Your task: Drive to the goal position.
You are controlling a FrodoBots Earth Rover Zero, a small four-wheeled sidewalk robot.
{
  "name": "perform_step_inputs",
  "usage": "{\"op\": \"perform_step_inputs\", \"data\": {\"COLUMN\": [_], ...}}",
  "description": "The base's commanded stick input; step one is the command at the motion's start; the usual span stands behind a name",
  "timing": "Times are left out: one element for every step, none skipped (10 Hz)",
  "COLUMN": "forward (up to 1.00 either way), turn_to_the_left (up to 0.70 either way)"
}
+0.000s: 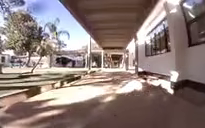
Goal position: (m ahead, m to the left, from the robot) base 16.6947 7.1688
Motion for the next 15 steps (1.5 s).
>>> {"op": "perform_step_inputs", "data": {"forward": [0.70, 0.70, 0.70, 0.70, 0.70, 0.70, 0.70, 0.70, 0.70, 0.70, 0.70, 0.70, 0.70, 0.70, 0.70], "turn_to_the_left": [0.00, 0.00, 0.00, 0.00, 0.00, 0.00, 0.00, 0.00, 0.00, 0.00, 0.00, 0.00, 0.00, 0.00, 0.00]}}
